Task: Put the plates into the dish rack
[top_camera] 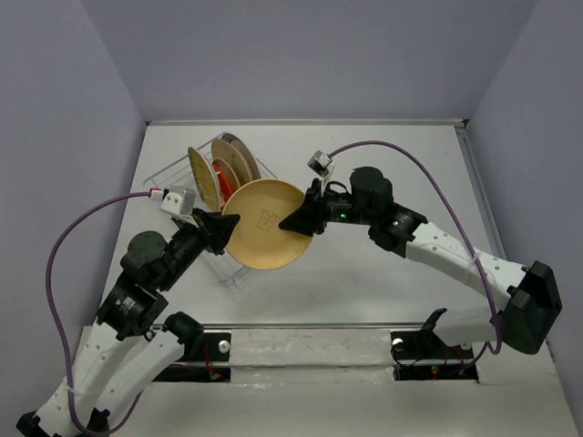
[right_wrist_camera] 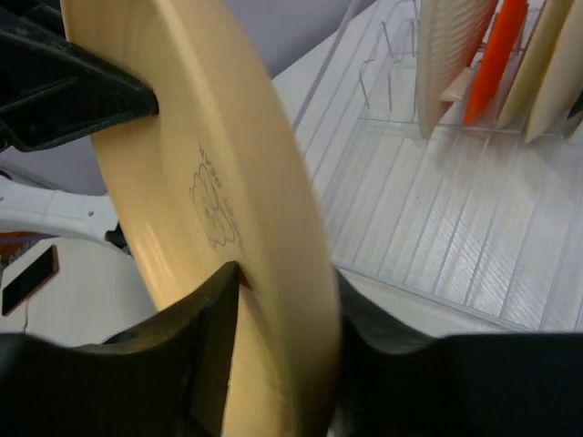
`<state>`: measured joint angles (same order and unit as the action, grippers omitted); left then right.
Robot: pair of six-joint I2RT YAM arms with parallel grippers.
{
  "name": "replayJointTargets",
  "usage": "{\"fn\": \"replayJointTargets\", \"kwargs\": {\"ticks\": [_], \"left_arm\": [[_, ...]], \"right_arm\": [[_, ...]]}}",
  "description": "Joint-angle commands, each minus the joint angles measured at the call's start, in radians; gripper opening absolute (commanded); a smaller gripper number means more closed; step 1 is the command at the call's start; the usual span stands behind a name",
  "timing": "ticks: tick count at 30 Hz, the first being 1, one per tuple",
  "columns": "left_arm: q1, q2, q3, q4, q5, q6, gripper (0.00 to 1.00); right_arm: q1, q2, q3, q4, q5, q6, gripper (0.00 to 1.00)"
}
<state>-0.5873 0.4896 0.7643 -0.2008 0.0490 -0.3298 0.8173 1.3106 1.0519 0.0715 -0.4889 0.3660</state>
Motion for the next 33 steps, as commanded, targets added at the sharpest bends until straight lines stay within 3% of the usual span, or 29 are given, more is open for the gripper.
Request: {"fn": "replayJointTargets", "kwargs": {"ticks": [1, 3, 4, 7, 8, 11, 13, 17, 22, 28, 33], "left_arm": [[-0.014, -0.003, 0.089, 0.015, 0.079, 0.018, 0.08], [-0.014, -0.006, 0.105, -0.014, -0.035, 0.047, 0.41], [-0.014, -0.006, 0.122, -0.037, -0.094, 0.058, 0.66], [-0.014, -0.017, 0.155, -0.068, -0.299, 0.103, 0.95], [-0.014, -0.023, 0.158, -0.068, -0.416, 0.110, 0.99], [-0.017, -0.109, 0.153, -0.042, -0.643, 0.132, 0.99], [-0.020, -0.153, 0.130, 0.000, -0.701, 0.144, 0.99], [-0.022, -0.227, 0.098, 0.046, -0.723, 0.147, 0.99], [-0.023, -0.270, 0.040, 0.121, -0.675, 0.138, 0.99], [-0.023, -0.394, -0.054, 0.193, -0.663, 0.141, 0.99], [-0.023, -0.445, -0.095, 0.235, -0.663, 0.155, 0.99]], "right_arm": [[0.023, -0.001, 0.036, 0.128, -0.206, -0.042, 0.15], [0.023, 0.016, 0.054, 0.148, -0.200, -0.016, 0.07], [0.023, 0.030, 0.092, 0.146, -0.189, 0.011, 0.07], [0.023, 0.102, 0.175, 0.111, -0.113, 0.060, 0.07], [0.032, 0.123, 0.234, 0.088, -0.074, 0.070, 0.07], [0.060, 0.228, 0.368, 0.030, 0.105, 0.085, 0.07], [0.088, 0.315, 0.433, 0.008, 0.257, 0.117, 0.07], [0.195, 0.496, 0.649, -0.134, 0.614, 0.114, 0.07], [0.281, 0.763, 1.059, -0.271, 1.040, 0.073, 0.07], [0.321, 1.045, 1.406, -0.254, 1.302, -0.044, 0.07], [0.348, 1.156, 1.471, -0.138, 1.369, -0.157, 0.07]]}}
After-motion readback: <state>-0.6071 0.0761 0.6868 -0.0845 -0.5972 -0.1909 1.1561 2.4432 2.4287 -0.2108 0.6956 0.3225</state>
